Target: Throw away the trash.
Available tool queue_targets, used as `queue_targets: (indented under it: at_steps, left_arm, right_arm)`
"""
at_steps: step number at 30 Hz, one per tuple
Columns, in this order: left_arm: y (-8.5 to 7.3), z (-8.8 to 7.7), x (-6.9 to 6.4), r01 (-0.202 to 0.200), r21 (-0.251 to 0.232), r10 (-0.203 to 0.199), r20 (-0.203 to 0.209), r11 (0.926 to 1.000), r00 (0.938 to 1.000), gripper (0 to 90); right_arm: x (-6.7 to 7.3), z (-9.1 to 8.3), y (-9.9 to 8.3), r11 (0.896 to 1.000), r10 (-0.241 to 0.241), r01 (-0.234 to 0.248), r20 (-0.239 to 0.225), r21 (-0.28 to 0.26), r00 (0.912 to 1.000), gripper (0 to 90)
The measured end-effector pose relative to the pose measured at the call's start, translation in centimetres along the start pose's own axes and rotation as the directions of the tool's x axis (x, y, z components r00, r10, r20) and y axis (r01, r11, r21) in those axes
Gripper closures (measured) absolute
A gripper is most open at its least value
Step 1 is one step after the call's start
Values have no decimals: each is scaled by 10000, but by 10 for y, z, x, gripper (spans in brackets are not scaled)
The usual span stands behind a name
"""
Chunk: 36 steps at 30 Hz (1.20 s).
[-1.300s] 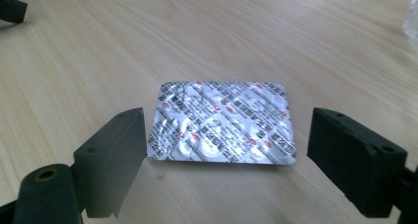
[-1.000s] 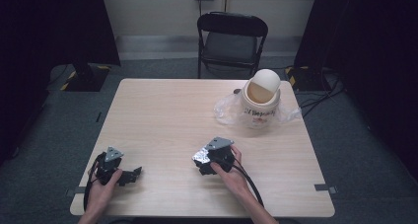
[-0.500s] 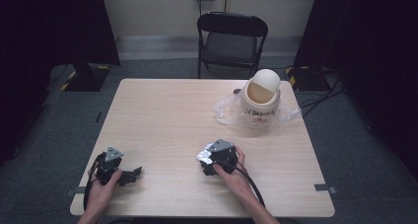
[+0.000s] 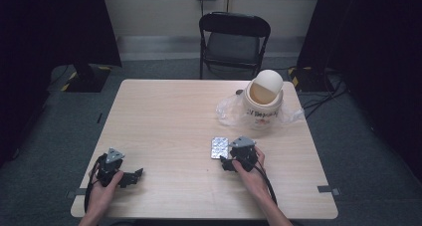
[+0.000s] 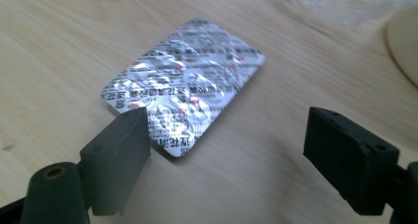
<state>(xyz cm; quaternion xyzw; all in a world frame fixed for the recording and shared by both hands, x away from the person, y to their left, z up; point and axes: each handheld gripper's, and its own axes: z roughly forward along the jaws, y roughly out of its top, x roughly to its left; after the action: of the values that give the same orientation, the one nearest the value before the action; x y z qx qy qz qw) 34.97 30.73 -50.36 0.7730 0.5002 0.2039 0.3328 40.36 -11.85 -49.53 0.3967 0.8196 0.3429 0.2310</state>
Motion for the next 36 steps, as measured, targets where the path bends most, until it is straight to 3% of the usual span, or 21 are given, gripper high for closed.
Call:
queue_targets:
  at_steps: [3,5,7,10,16,22,29,36]
  left_arm:
    - [0,0,0,-29,23,29,-11,10000,10000,0]
    - [0,0,0,-1,9,1,-13,10000,10000,0]
    - [0,0,0,-2,9,2,-14,10000,10000,0]
    - [0,0,0,-4,10,4,-13,10000,10000,0]
    - [0,0,0,-29,23,29,-12,10000,10000,0]
    - [0,0,0,-4,8,4,-12,10000,10000,0]
    - [0,0,0,-7,8,8,-13,10000,10000,0]
    - [0,0,0,-2,7,2,-11,10000,10000,0]
  right_arm:
    - [-10,-1,-3,9995,295,-299,287,133,9992,190]
    - [-10,-3,-3,9977,676,-676,170,26,9976,215]
    - [-5,-4,-1,9980,588,-593,-247,-200,9980,190]
    - [8,0,3,9990,341,-353,-417,-270,9985,184]
    - [19,12,8,9991,256,-267,-338,-327,9991,184]
    - [20,15,11,9994,172,-177,-162,-285,9997,187]
    - [17,18,12,9992,389,-389,-306,23,9988,189]
    - [-1,10,3,9957,925,-925,-167,12,9956,287]
